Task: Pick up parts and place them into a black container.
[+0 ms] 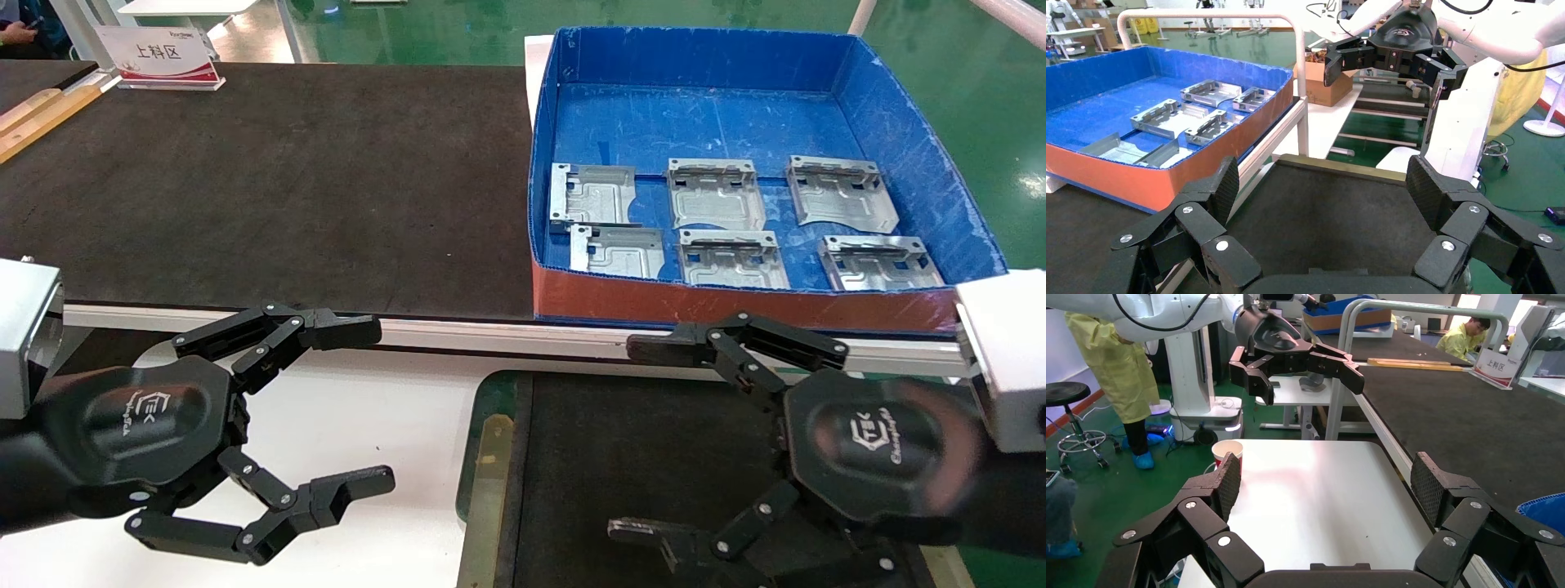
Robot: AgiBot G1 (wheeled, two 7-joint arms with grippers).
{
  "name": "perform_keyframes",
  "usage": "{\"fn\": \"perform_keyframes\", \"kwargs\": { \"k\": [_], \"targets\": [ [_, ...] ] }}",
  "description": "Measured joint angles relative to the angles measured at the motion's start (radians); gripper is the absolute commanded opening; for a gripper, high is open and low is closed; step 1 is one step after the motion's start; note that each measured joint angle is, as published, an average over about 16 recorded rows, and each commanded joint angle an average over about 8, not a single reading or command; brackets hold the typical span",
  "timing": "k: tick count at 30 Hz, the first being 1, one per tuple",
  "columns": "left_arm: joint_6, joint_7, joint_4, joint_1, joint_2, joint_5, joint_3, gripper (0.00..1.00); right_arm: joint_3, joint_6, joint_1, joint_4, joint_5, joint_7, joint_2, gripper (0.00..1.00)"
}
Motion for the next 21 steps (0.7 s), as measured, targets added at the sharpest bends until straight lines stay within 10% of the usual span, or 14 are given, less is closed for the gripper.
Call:
{"fn": "perform_keyframes", "kwargs": {
  "k": [15, 21],
  "targets": [
    [0.0, 0.0, 0.0, 0.0, 0.0, 0.0, 0.0, 0.99, 0.0, 0.0, 0.0, 0.0, 0.0, 0.0, 0.0, 1.0],
    [0.0, 0.0, 0.0, 0.0, 0.0, 0.0, 0.0, 0.35, 0.0, 0.0, 0.0, 0.0, 0.0, 0.0, 0.0, 1.0]
  ]
}}
